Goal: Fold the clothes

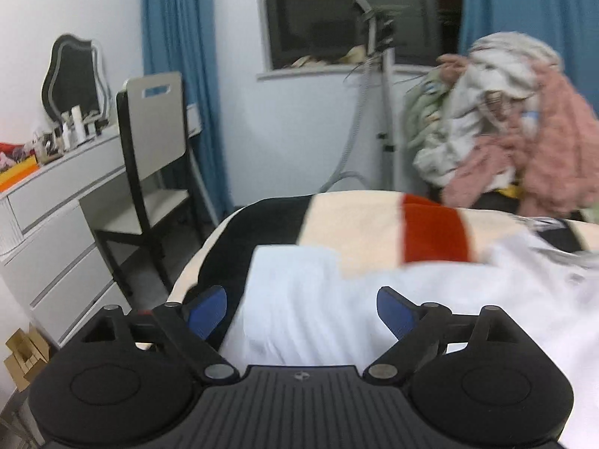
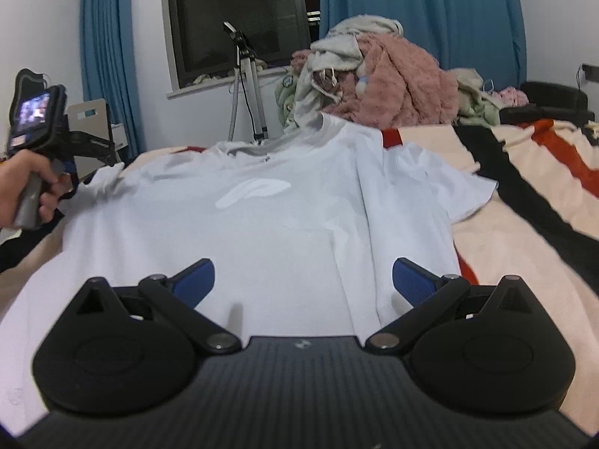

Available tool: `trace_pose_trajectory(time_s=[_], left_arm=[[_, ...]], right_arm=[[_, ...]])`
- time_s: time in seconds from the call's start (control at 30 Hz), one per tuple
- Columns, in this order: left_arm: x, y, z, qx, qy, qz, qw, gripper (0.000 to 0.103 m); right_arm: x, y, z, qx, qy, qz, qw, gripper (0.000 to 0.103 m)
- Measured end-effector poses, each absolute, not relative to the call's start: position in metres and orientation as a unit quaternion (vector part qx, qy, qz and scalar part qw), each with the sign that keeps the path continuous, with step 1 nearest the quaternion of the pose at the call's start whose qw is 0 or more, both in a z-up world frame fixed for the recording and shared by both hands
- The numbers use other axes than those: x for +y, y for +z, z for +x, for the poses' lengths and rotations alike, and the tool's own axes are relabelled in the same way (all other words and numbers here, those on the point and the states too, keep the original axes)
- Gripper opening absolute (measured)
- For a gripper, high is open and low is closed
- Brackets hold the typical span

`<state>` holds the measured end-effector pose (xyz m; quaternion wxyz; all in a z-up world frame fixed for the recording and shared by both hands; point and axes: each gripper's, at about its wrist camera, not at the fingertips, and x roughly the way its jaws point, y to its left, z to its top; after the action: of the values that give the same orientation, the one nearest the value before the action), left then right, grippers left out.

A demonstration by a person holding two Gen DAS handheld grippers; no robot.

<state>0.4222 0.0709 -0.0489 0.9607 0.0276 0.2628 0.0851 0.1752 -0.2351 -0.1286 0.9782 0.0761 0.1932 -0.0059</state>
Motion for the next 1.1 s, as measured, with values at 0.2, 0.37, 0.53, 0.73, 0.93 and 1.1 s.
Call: trace_pose_trajectory(time_s=[0.2,0.37,0.53,0.73,0.93,1.1], left_arm=[[0.039,-0.039,0.251,0.241,0.021,0.008,0.970,0.097],[0.027,-0.044,0.125,0.244,-0.013,-0.012,0.970,0.098],[0.034,-0.047,0.044,0.241,-0.033,-0.032,0.969,0.098],[0.055,-0.033,0.015,0.228,-0.032,-0.062,0.971,0.098],[0.062,-0.024,0.019,0.223,-0.034,-0.074,0.971,0.098],[0.066,-0.029,0.030,0.233,-0.032,-0.089,0.968,0.098]], right_arm=[[-0.238,-0.105,0.154,0.157,-0.008,0.071,0.985,0.103],[-0.242,-0.083,0.126,0.130,-0.012,0.068,0.989,0.103],[-0.243,-0.062,0.092,0.112,-0.022,0.066,0.991,0.103],[-0.242,-0.043,0.058,0.108,-0.028,0.061,0.992,0.041],[-0.242,-0.043,0.050,0.105,-0.016,0.067,0.992,0.103],[-0.241,-0.049,0.054,0.118,-0.018,0.074,0.990,0.103]])
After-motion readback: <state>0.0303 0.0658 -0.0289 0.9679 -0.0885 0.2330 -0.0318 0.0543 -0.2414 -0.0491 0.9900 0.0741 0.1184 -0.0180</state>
